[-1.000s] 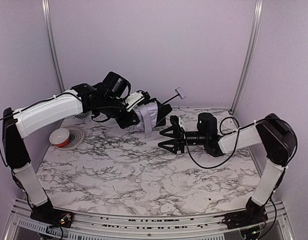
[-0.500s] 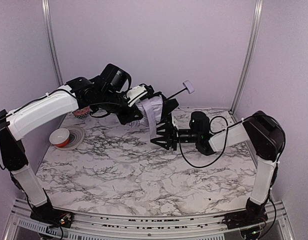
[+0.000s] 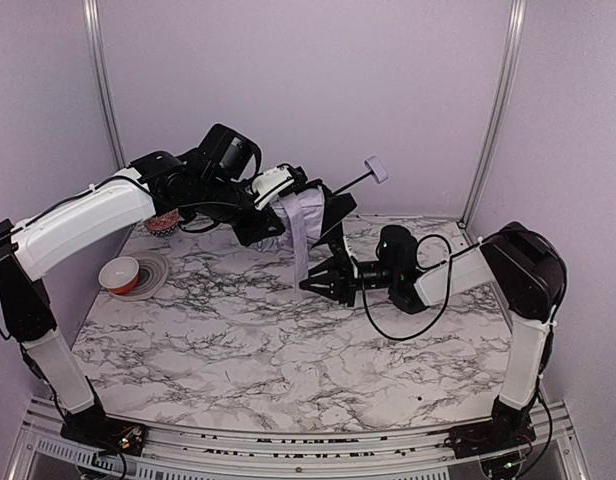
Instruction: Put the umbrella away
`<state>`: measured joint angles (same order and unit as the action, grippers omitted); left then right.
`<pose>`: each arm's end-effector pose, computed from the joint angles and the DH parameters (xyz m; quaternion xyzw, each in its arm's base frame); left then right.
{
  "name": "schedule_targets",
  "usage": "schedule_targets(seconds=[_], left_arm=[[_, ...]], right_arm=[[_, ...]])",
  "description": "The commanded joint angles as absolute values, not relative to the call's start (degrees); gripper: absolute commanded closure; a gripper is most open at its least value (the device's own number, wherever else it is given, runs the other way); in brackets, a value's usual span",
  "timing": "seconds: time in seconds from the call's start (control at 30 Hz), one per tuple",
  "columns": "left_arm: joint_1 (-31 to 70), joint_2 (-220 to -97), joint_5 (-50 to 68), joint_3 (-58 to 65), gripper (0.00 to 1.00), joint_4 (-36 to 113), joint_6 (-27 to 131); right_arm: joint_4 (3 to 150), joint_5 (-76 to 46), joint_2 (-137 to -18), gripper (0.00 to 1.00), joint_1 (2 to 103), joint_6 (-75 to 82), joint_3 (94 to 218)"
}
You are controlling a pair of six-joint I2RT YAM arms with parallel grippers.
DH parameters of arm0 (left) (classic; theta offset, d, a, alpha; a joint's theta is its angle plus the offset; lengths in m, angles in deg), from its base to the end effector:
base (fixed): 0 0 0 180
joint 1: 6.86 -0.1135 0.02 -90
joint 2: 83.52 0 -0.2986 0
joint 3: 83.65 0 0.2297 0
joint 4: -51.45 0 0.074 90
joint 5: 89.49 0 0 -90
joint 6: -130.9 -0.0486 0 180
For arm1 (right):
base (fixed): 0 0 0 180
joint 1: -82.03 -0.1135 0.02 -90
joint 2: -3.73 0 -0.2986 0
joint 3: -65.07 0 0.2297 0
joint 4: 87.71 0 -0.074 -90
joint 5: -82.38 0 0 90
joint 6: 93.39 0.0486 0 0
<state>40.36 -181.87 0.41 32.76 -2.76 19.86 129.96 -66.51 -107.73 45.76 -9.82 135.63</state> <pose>0.2587 -0.2794 0.4078 0.4999 0.7383 -0.1018 0.4412 0.2993 0.2713 0.2354 -0.5449 0.4665 0.4992 0.4860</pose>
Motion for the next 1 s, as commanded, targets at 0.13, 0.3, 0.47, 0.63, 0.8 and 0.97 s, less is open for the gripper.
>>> schedule_targets(seconds=[0.13, 0.3, 0.47, 0.63, 0.8, 0.97], left_arm=[[40.60, -180.69, 0.27, 34.58, 1.00, -0.86, 19.15], [40.55, -180.10, 2.44, 34.58, 1.00, -0.94, 19.10], [40.60, -178.13, 7.92, 35.02, 1.00, -0.86, 19.28], [42.11, -176.34, 20.86, 33.65, 1.00, -1.89, 17.69], [44.95, -177.67, 30.69, 34.35, 1.00, -11.41, 11.78], [47.35, -180.13, 38.65, 30.82, 1.00, -19.11, 5.27]], right_arm=[[130.36, -69.52, -109.89, 0.94, 44.80, -8.12, 137.84], [130.01, -68.98, -109.33, 1.00, 44.94, -8.50, 137.23], [126.51, -60.08, -110.95, 1.00, 46.64, -11.51, 136.46], [136.68, -53.59, -112.11, 1.00, 53.23, -7.55, 136.13], [139.98, -52.38, -113.64, 1.00, 59.24, -7.40, 145.42], [136.75, -51.96, -112.22, 1.00, 61.19, -12.13, 155.35]])
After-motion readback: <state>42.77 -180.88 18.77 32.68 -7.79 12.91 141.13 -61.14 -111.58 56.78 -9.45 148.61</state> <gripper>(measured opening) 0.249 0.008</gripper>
